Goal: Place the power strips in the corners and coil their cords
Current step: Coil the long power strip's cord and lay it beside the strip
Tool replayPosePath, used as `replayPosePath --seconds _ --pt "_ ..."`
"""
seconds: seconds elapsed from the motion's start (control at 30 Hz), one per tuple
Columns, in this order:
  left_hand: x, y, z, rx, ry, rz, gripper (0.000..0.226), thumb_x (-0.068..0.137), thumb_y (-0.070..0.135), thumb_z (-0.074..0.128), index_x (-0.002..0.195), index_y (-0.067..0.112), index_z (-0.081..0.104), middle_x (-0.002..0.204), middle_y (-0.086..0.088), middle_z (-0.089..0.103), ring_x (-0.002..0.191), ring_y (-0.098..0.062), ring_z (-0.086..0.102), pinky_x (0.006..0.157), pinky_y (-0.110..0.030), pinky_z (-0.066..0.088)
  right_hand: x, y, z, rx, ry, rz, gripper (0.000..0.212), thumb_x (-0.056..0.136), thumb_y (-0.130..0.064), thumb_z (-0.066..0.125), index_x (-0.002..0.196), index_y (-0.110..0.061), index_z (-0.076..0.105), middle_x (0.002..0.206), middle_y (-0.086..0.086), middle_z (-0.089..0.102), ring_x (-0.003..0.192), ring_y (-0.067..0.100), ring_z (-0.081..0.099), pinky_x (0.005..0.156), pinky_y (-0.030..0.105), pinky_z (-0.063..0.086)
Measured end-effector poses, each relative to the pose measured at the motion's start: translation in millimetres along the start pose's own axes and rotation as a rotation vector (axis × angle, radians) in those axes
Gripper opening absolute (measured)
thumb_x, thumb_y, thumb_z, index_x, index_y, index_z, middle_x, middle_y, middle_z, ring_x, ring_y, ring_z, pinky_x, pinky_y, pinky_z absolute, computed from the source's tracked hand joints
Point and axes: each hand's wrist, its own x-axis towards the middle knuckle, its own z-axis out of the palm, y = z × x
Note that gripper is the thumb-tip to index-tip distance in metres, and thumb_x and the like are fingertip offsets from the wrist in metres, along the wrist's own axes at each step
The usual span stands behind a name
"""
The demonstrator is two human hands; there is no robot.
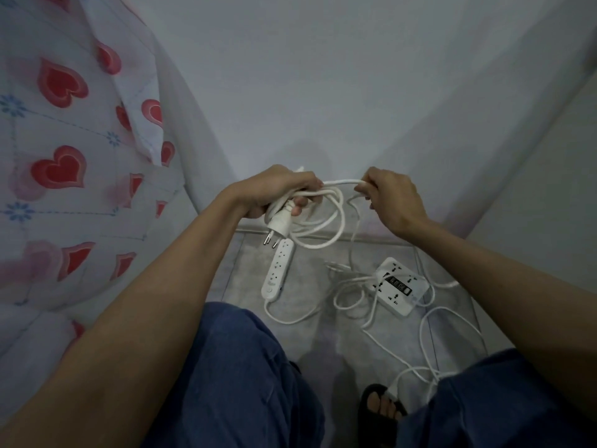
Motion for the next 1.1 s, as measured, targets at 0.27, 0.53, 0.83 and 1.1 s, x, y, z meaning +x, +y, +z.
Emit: replayPosePath --seconds 0.27,0.53,0.83,1.1 --pt "-5 18 -5 -0.680 -0.057 -0.089 0.027 0.094 0.022 0.045 0.074 0.005 0.051 0.041 0.005 0.045 0.030 -0.003 0.041 0.035 -0.012 0.036 -4 -1 10 0.043 -0.219 0.073 0.011 0.089 -0.019 0.065 0.084 -0.011 0.070 0.072 -0.001 0.061 0.076 0.016 0.056 0.061 0.020 0.031" --pt "9 8 -23 -1.196 0.152 0.063 0.028 0.093 0.021 0.048 0.068 0.007 0.047 0.045 0.001 0.047 0.032 -0.006 0.046 0.035 -0.014 0.042 -14 -2 16 0.514 -0.120 0.233 0.026 0.087 0.013 0.057 0.110 0.007 0.069 0.096 0.025 0.070 0.085 0.029 0.071 0.071 0.018 0.058" --pt "7 9 -28 -1.145 0.362 0.233 0.032 0.094 0.026 0.043 0.066 0.010 0.050 0.049 -0.003 0.049 0.044 -0.018 0.051 0.059 -0.024 0.047 -19 26 5 -0.059 -0.389 0.303 0.016 0.089 -0.026 0.060 0.090 -0.029 0.075 0.081 -0.001 0.074 0.069 0.022 0.070 0.072 0.041 0.060" --pt "-9 10 -76 -1.317 0.414 0.463 0.019 0.081 0.016 0.049 0.063 0.012 0.053 0.053 0.000 0.051 0.052 -0.015 0.052 0.064 -0.024 0.049 -58 55 7 -0.650 -1.036 0.211 0.019 0.081 -0.021 0.069 0.097 -0.013 0.076 0.078 0.003 0.070 0.055 0.013 0.062 0.041 0.018 0.043"
